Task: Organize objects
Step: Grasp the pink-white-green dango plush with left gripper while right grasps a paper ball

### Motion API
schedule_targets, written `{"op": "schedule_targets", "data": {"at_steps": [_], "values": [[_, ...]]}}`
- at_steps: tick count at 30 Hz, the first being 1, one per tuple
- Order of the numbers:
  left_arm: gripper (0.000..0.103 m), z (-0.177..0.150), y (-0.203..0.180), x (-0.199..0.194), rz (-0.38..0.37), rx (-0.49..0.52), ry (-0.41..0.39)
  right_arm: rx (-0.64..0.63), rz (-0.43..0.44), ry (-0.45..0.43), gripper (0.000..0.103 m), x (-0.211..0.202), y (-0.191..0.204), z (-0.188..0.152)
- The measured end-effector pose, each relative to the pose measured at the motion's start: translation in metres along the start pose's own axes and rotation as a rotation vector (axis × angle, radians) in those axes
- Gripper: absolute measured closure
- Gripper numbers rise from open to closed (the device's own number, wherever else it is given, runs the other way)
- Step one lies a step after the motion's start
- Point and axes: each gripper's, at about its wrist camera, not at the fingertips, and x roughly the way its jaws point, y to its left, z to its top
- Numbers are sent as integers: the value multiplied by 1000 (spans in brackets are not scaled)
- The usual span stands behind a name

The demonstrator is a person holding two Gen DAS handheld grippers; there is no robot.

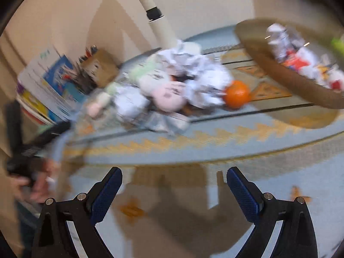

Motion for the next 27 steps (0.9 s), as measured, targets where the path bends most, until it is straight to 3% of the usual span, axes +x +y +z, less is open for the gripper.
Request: {"op": "schedule_targets", "data": {"at_steps": [3, 7, 10, 12, 13, 14, 15, 17, 22, 27], "values": [[2, 11, 7, 24, -25, -6, -2, 66, 132, 28, 5, 18, 13, 18], [3, 21, 24, 48, -84, -77, 2, 18, 79, 1, 6, 42, 40, 35], [5, 25, 23, 59, -96, -63, 15, -1, 76, -11, 6, 58, 55, 45], [27, 26, 17, 68, -102, -29, 43, 6, 50, -25, 8, 69, 59, 52], [30, 25, 14, 68, -74, -12, 35, 8, 38, -25, 16, 75, 60, 54], [42, 23, 9, 67, -45, 21, 20, 9, 29, -20, 25, 82, 59, 56], [47, 20, 5, 64, -49, 43, 6, 5, 20, -23, 29, 83, 57, 58], [50, 16, 0, 59, -36, 62, -4, -19, -6, -47, 61, 84, 59, 59], [51, -10, -11, 11, -34, 32, -51, -53, 10, -31, 63, 81, 56, 51], [51, -67, -28, -40, -60, -70, -60, -220, 47, -65, 63, 33, 69, 12]]}}
